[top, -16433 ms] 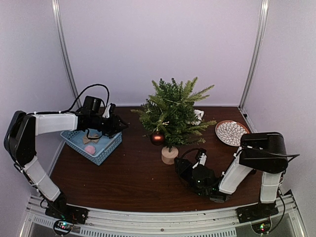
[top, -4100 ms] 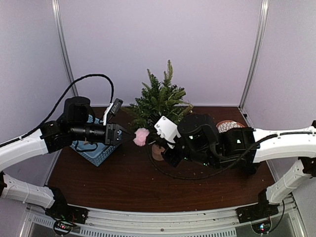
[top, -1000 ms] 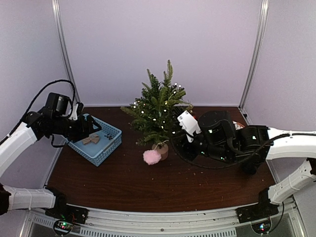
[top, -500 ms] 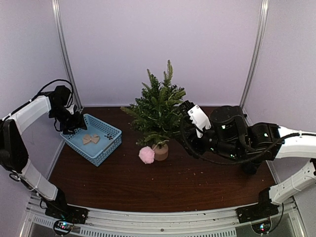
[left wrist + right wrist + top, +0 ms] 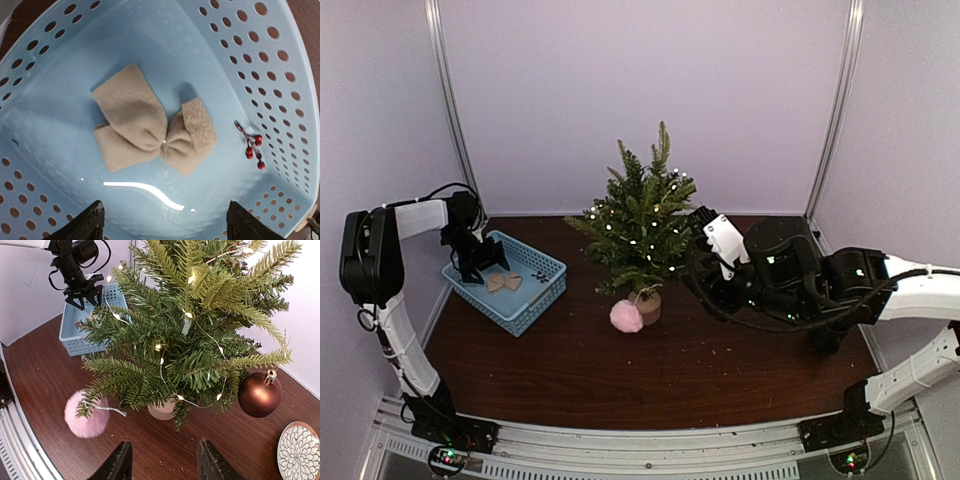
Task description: Decorate the small christmas tree
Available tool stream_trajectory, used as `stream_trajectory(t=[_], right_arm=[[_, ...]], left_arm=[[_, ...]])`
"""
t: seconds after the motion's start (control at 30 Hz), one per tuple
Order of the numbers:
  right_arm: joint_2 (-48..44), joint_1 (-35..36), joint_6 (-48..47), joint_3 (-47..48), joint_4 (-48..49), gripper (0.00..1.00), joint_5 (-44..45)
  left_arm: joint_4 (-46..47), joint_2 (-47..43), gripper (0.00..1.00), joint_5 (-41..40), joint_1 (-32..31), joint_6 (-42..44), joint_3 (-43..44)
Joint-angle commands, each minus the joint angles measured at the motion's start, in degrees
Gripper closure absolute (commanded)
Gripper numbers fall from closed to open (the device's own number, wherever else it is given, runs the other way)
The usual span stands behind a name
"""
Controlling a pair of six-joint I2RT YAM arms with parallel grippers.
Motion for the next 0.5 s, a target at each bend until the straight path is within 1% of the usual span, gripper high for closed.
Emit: stream_trajectory(t=[0.0,0.07,0.1,0.23,0.37,0.4,0.47], right_arm=[[-0.05,-0.18,1.50,2.08,-2.29,0.52,2.03],[0.49,-0.18,1.74,2.57,-2.69,0.52,2.17],[0.83,-0.11,1.82,2.78,-2.86,0.52,2.21],[1.94,-0.10,2.11,3.87,-3.51,0.52,2.56],[2.48,-0.18,2.20,4.33,-3.73,0.52,3.21],[2.51,-0.11,2.19,4.42,-3.77,0.52,3.45],[2.60,-0.16,2.11,4.53,-3.83,0.52,3.78]], left_arm=[[4.33,4.13,0.16,-0.33,0.38,-2.30,4.19],[3.71,6.70,0.18,-1.29,0.18,-2.36,6.22],[2.51,8.17,0.19,-3.18,-0.04,-2.36,7.71],[-0.06,12.16,0.20,-7.60,-0.48,-2.13,11.94],[-3.94,16.68,0.21,-9.44,-1.77,1.50,17.20],[-4.59,17.40,0.23,-9.62,-2.14,2.69,18.08],[-5.23,18.61,0.35,-8.07,-2.35,5.30,18.93]])
